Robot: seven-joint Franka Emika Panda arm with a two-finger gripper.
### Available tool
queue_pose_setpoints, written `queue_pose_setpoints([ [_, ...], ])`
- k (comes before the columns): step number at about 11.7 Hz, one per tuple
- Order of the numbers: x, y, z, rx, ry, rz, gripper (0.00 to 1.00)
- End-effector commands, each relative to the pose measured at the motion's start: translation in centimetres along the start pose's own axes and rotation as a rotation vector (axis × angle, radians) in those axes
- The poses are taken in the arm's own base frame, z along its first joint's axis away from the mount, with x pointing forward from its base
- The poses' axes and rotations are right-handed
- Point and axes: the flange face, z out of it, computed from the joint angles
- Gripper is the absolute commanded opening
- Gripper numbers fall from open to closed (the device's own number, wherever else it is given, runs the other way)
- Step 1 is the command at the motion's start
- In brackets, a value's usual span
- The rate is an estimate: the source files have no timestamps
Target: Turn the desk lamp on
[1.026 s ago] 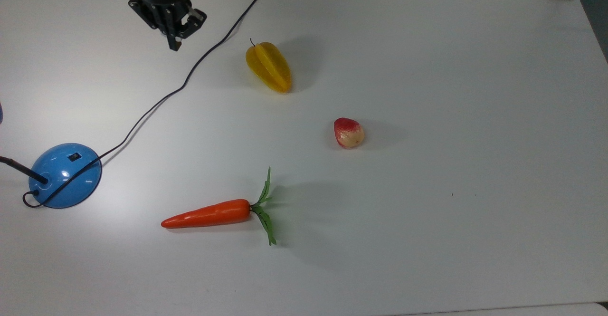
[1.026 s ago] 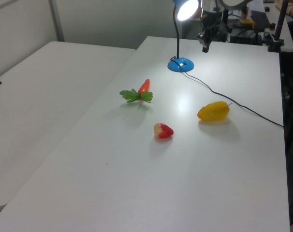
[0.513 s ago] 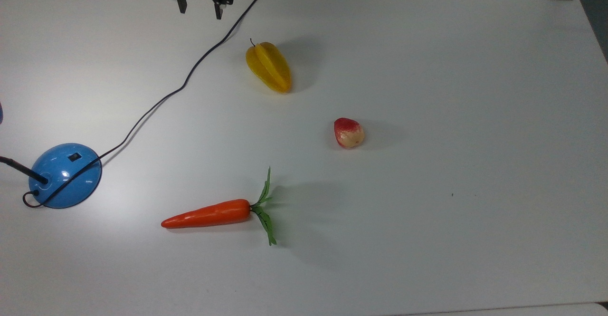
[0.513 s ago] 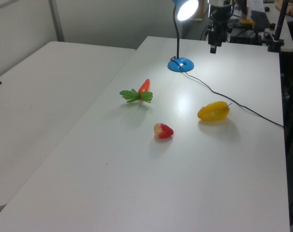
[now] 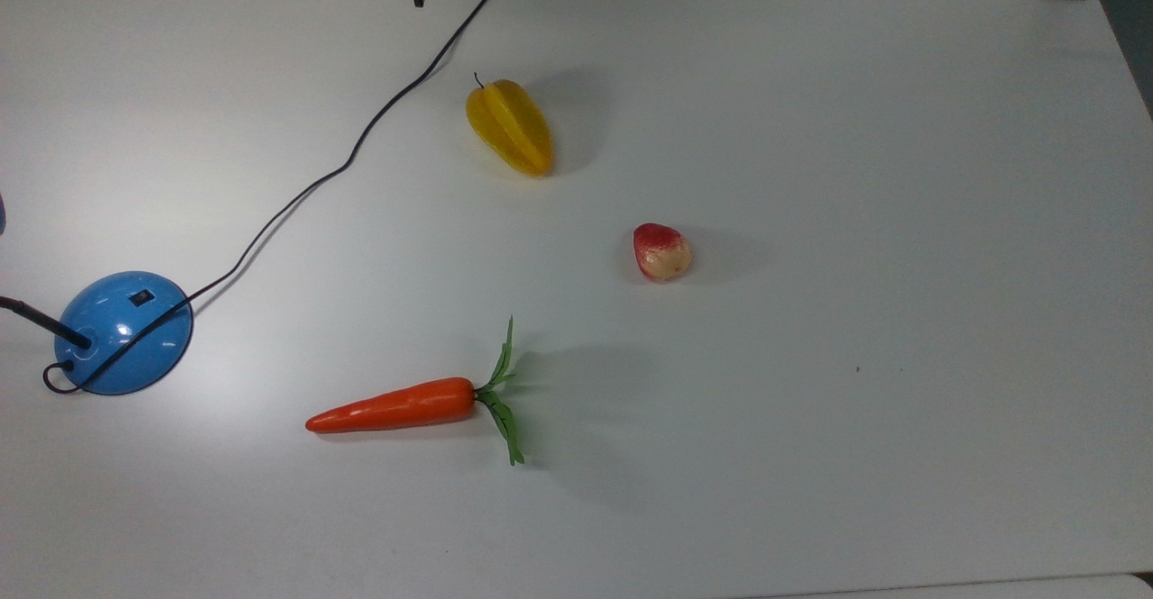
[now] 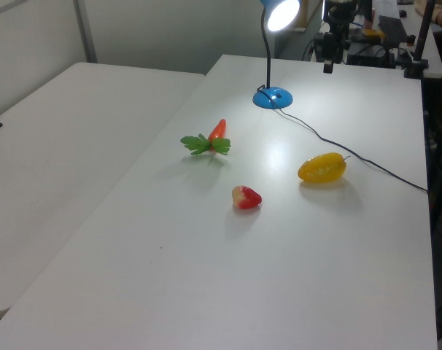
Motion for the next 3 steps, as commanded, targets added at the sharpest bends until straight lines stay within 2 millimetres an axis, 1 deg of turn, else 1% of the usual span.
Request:
queue_pose_setpoints([
  [1, -0.80, 0.46, -0.91, 0.017, -0.016, 0.002, 1.00],
  [3, -0.83, 1.04, -1.03, 0.017, -0.015, 0.016, 1.00],
])
